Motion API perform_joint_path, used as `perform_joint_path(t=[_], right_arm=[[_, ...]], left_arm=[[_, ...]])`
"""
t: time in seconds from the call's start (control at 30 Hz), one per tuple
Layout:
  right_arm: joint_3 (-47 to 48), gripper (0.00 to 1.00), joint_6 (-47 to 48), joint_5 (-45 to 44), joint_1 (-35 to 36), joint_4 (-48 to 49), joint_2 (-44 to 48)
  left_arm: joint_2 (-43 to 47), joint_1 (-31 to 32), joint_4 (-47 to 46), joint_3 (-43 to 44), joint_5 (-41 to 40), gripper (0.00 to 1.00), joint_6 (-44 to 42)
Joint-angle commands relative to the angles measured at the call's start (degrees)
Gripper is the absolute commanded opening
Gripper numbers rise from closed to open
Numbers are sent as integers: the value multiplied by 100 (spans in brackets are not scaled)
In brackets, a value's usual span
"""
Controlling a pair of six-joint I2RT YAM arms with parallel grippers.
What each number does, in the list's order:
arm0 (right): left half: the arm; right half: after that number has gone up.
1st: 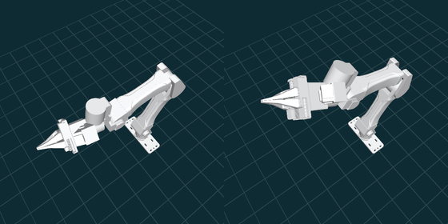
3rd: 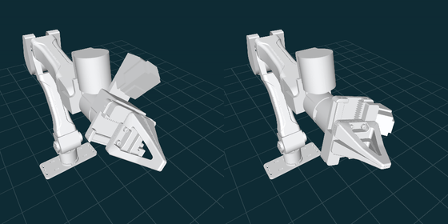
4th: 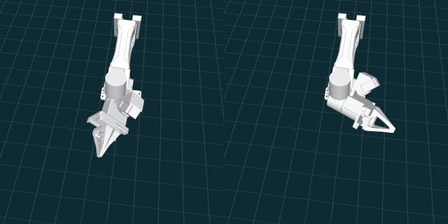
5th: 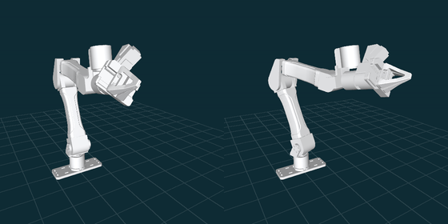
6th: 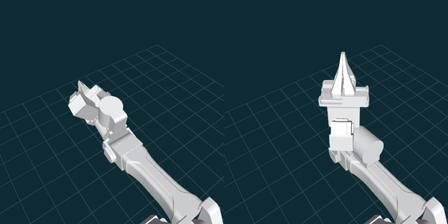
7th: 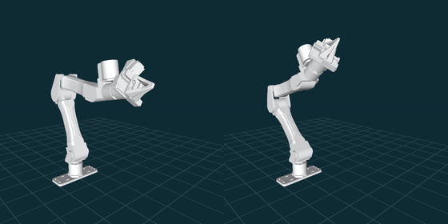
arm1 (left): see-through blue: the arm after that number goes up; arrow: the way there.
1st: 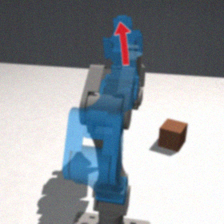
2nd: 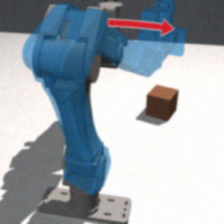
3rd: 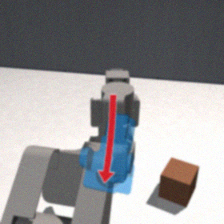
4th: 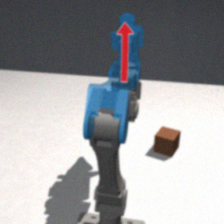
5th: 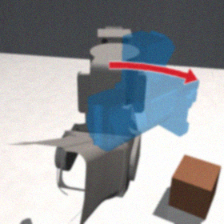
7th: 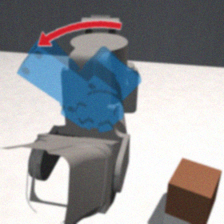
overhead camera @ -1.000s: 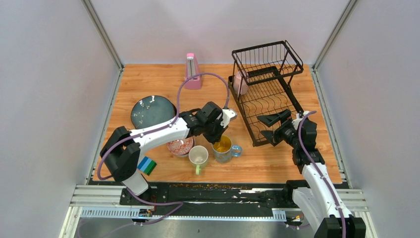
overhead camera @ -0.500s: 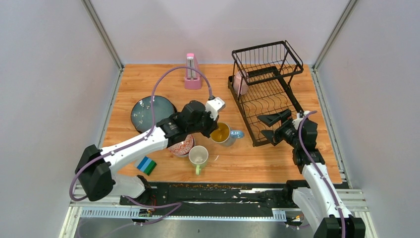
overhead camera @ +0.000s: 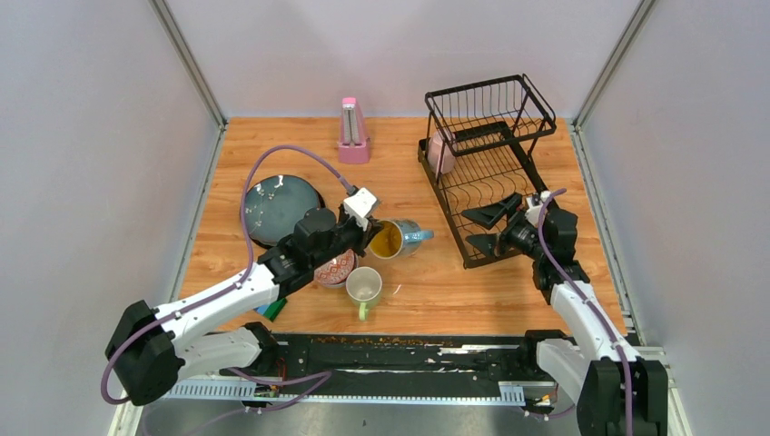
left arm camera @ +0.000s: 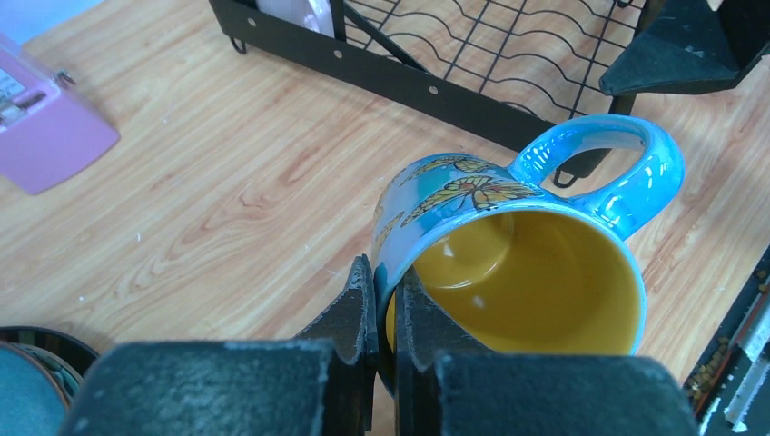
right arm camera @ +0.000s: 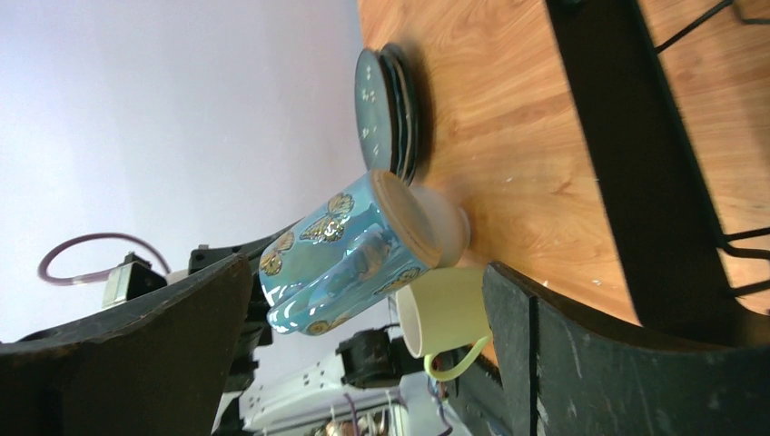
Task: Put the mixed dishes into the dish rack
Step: Pick up the cup at the center of the board.
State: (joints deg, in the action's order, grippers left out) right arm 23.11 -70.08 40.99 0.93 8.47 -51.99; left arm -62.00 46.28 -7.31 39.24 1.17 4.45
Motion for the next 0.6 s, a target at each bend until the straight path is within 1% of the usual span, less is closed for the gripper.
perform_joint_path(t=[0.0, 0.1, 0.2, 0.3, 0.47, 0.57], right_arm=[[471, 100, -193, 1084, -25, 759, -476], [753, 100, -235, 1604, -15, 585, -888], [959, 100, -324, 1972, 71, 364, -1168], [966, 98, -566, 1936, 199, 191, -1199], [1009, 91, -910, 1702, 670, 235, -1223], [1002, 88, -1294, 1701, 960, 768, -1353]], left_arm=[[445, -4, -1786, -18, 16, 0, -401], [482, -5, -1709, 20, 269, 0, -891], [555, -5, -1876, -42, 138, 0, -1260], [642, -5, -2094, -126, -70, 0, -1518], [641, -5, -2243, -159, -35, 0, -1672], [610, 4, -2308, -160, 68, 0, -1728]])
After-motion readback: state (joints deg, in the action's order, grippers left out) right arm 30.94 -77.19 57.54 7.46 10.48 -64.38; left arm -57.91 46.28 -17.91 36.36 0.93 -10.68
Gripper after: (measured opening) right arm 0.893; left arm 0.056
